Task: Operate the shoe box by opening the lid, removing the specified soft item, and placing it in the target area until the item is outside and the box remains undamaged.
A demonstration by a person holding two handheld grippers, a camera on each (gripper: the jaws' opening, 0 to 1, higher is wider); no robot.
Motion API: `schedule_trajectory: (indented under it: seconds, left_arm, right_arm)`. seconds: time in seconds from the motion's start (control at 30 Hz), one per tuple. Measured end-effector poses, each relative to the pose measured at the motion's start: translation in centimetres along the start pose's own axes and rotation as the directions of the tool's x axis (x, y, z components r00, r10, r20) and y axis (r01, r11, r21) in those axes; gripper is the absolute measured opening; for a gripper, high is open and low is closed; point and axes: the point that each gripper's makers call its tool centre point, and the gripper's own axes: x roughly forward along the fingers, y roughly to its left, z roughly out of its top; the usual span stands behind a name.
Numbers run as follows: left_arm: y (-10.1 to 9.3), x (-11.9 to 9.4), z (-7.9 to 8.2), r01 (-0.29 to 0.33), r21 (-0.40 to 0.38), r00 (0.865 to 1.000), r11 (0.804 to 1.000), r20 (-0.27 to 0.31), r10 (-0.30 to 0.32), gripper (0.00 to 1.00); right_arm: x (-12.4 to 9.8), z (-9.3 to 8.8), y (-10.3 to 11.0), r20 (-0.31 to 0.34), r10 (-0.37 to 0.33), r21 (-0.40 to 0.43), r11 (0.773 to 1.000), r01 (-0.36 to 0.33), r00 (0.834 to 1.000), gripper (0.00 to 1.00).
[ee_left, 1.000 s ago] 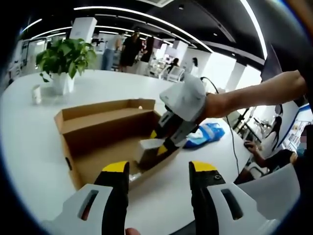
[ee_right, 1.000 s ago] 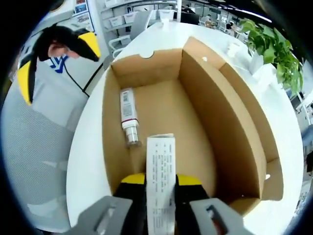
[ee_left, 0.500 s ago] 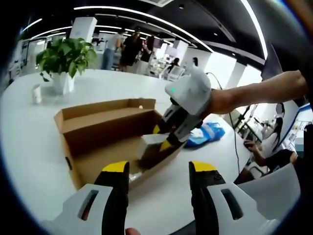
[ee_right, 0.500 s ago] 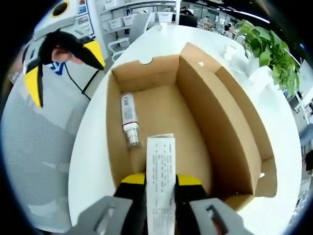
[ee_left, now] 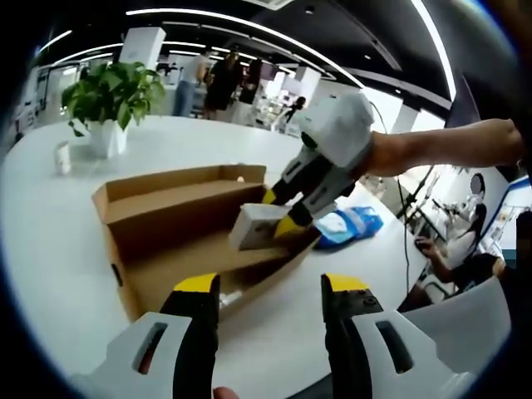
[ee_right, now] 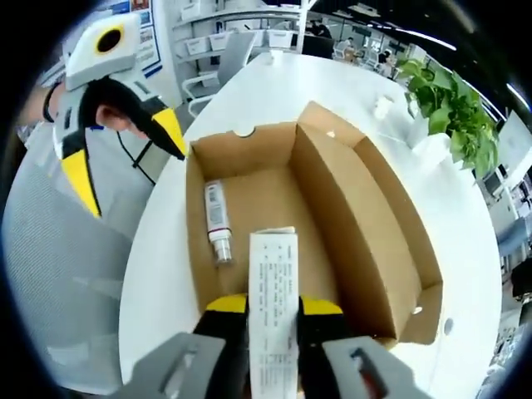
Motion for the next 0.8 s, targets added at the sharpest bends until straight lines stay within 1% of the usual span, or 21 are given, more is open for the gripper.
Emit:
schedule_trajectory:
  seconds: [0.2,0.47,0.6,0.8]
  left_arm:
    - [0.0,-0.1,0.0,-0.001,-0.004,1.0,1.0,0.001,0.001,0.5]
    - [0.2,0.0,0.0,-0.001,-0.003,1.0,1.0,0.002,0.001,0.5]
    - [0.2,0.0,0.0,0.001,-0.001,1.0,1.0,0.002,-0.001,0.5]
    - [0.2,0.0,-0.1,0.002,0.006,1.0,1.0,-0.003,-0.002,0.5]
  right_arm:
    - [-0.8,0.4,-0.4,0.0,-0.009,-0.02,1.0,0.009,1.0,0.17]
    - [-2.6,1.1,0.1,0.006,-0.028,-0.037,0.999,0.028,1.0,0.17]
    - [-3.5,1.0,0.2,0.009,-0.038,-0.036,0.999,0.039,0.999,0.17]
    - [-4.8,0.2,-0.2,0.009,-0.055,-0.032,0.998,0.055,0.998,0.17]
